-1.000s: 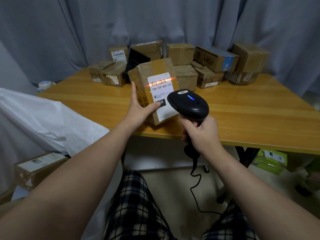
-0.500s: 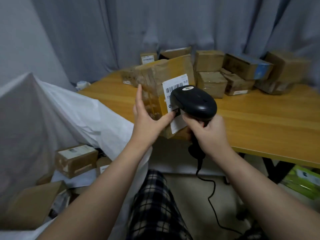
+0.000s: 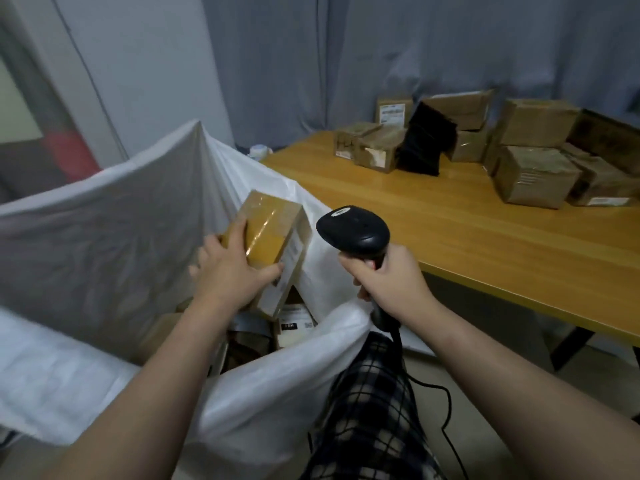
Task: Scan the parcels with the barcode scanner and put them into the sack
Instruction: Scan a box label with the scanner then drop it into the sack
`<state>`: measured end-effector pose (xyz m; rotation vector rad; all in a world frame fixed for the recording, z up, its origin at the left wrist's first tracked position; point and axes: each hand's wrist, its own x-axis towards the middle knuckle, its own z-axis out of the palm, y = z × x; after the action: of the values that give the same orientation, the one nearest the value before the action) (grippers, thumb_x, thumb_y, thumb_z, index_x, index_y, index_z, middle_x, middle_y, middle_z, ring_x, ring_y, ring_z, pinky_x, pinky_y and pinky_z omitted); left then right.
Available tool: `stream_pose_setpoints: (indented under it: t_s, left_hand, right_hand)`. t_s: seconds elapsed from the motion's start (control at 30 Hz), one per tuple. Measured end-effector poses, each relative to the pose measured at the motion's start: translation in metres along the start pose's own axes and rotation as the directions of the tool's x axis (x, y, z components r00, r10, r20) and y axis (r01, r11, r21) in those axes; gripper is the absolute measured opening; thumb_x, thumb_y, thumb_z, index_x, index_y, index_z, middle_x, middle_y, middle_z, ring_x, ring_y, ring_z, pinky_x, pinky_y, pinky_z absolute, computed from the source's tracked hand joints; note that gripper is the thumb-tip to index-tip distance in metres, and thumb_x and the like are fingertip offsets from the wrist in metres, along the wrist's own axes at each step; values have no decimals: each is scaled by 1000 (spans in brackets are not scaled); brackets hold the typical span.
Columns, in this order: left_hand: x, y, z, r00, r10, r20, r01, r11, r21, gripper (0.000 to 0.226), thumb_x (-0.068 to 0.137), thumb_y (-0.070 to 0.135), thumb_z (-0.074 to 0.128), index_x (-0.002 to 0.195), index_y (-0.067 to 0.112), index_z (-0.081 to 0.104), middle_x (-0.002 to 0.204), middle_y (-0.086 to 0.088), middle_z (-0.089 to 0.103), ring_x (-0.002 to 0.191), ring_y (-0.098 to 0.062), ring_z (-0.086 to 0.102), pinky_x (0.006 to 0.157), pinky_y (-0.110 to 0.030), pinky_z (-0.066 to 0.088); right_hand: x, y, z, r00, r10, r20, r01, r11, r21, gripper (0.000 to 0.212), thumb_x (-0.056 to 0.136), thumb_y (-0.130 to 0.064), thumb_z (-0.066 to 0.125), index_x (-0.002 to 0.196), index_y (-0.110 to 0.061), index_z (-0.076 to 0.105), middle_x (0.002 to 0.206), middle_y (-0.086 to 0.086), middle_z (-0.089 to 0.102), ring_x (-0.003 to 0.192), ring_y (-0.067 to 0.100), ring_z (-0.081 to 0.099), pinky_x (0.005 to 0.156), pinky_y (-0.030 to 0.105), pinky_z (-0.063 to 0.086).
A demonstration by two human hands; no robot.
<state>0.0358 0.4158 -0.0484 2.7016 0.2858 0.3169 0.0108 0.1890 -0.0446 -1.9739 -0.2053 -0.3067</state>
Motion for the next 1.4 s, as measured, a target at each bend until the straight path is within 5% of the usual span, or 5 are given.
stream_pose_setpoints:
  t_s: [0.4, 0.53, 0.8, 1.2, 1.4]
  left_hand:
    - [11, -6, 59, 880, -68, 470, -53, 969, 240, 78, 90, 71, 28, 150, 23, 21, 151, -19, 26, 132, -43, 36, 107, -53, 34]
    - [15, 33, 49, 939, 208, 275, -281, 923, 262, 55, 97, 53, 31, 135, 17, 48, 134, -15, 46, 121, -35, 45, 94, -45, 41]
    - [10, 163, 46, 798, 588, 135, -598, 800, 48, 51, 98, 46, 40, 138, 16, 47, 134, -11, 49, 120, -30, 46, 95, -40, 42]
    - [2, 305, 109, 463, 873, 152, -882, 471, -17, 44, 98, 41, 42, 137, 20, 46, 133, -2, 50, 122, -21, 46, 100, -35, 39]
    - [39, 384, 151, 484, 855, 186, -871, 491, 9, 49, 95, 38, 48, 139, 17, 41, 139, -9, 39, 125, -28, 41, 102, -41, 40]
  right_hand:
    - [-3, 26, 1, 998, 60, 8, -59, 992, -110, 25, 81, -36, 70, 71, -17, 56, 65, 12, 65, 64, 27, 67, 67, 48, 57]
    - [-6, 35, -16, 995, 87, -43, -91, 992, -91, 36, 83, -33, 70, 70, -3, 55, 66, 21, 62, 65, 33, 65, 59, 42, 51]
    - [5, 44, -108, 934, 230, -274, -215, 973, 85, 29, 89, -24, 68, 75, -3, 54, 58, 10, 55, 45, 21, 59, 49, 28, 48]
    - [-17, 96, -262, 743, 600, -297, -283, 684, 672, 24, 89, -32, 63, 89, -7, 62, 63, 8, 59, 51, 18, 55, 53, 26, 48]
    - [6, 125, -287, 695, 628, -350, -191, 630, 752, 23, 90, -30, 57, 81, -9, 61, 64, 4, 54, 52, 14, 53, 56, 24, 45]
